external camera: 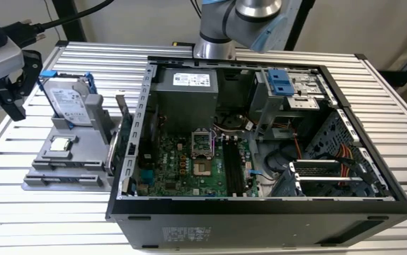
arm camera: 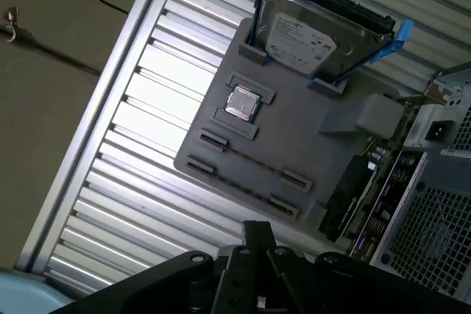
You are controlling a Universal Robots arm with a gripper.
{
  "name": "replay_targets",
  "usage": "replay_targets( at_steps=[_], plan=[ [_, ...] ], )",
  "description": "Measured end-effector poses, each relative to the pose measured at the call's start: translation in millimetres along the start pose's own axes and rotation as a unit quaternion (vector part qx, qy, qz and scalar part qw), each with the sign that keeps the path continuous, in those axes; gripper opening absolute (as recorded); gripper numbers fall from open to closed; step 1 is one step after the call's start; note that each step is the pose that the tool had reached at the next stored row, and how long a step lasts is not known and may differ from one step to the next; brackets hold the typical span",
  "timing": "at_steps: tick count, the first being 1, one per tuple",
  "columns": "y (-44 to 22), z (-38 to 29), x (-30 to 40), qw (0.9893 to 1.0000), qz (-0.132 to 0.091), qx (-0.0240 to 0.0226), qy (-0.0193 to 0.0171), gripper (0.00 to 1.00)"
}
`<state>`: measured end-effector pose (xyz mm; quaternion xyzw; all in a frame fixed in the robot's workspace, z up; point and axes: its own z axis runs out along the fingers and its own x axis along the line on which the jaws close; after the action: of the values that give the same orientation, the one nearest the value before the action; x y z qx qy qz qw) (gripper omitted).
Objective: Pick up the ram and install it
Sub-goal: 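Pick up the ram and move it above insertion slot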
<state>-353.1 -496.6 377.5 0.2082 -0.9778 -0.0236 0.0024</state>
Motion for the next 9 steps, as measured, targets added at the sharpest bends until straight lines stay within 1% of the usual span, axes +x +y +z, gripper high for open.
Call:
replay_targets(
  at_steps=[9],
  plan=[
    [0.4,0.1,-0.2,1.0,-0.009,-0.0001,0.0004,0.0]
  ],
)
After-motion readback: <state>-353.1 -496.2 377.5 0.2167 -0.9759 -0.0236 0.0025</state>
